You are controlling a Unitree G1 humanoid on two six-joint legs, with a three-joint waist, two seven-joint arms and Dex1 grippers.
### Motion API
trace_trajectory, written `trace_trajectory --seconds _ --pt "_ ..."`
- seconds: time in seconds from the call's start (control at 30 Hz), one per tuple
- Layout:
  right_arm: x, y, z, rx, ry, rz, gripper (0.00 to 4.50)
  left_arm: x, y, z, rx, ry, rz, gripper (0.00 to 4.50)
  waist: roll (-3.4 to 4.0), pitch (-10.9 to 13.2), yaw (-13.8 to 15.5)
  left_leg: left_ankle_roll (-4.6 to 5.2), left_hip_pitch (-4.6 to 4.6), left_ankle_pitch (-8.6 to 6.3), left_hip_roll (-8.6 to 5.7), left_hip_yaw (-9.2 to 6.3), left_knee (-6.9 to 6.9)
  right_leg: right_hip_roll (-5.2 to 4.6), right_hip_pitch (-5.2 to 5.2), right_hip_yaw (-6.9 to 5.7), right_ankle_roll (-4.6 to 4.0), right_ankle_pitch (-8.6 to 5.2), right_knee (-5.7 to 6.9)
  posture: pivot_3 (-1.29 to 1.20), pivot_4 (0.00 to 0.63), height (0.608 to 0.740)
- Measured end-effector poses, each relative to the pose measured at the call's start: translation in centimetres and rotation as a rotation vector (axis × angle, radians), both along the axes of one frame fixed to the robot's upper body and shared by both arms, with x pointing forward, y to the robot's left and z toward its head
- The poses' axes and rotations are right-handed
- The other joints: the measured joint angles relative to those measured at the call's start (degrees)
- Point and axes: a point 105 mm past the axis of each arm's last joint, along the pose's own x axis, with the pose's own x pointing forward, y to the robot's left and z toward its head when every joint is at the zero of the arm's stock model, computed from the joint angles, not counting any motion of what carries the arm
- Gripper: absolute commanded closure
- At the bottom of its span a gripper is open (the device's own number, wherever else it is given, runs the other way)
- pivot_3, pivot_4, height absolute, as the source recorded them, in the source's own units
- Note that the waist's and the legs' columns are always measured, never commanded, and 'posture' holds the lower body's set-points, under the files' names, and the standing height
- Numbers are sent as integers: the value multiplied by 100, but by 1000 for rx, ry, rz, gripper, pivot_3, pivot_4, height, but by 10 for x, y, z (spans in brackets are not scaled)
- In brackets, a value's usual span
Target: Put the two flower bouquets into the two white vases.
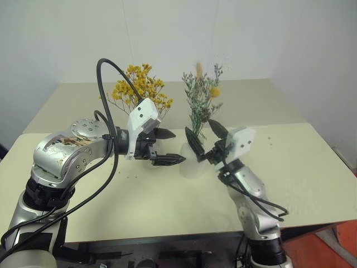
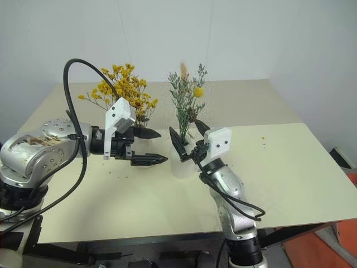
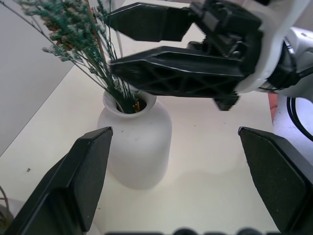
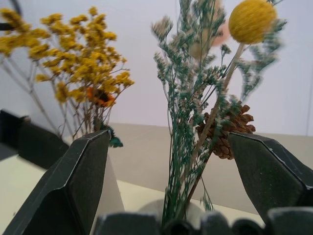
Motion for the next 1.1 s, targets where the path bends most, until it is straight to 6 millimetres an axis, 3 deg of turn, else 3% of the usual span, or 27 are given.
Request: trace_trajectory --seconds 0.23,0.4,0.63,0.93,1.1 --pt "-14 -11 0 -175 -23 63 30 0 0 0 1 -1 0 0 0 0 -2 0 8 0 1 1 0 3 5 2 1 -1 4 0 150 740" --pt "-14 -45 6 -235 49 41 30 -3 11 2 6 -12 25 0 -1 1 7 1 7 0 1 0 0 2 8 0 0 -1 -1 0 150 740" --pt "-22 -69 13 -311 104 68 30 -28 32 4 18 -13 52 0 -2 1 3 1 10 0 2 2 0 2 10 2 2 -4 1 0 150 740" --pt "-31 -74 9 -368 152 145 30 -61 61 10 -23 32 165 0 -3 1 6 1 20 0 2 2 1 1 18 3 21 -15 2 0 150 740" --pt "-34 -79 11 -387 177 180 30 -72 84 -2 -36 72 249 0 -2 1 3 1 26 -1 3 7 0 0 20 4 12 -14 2 0 150 740"
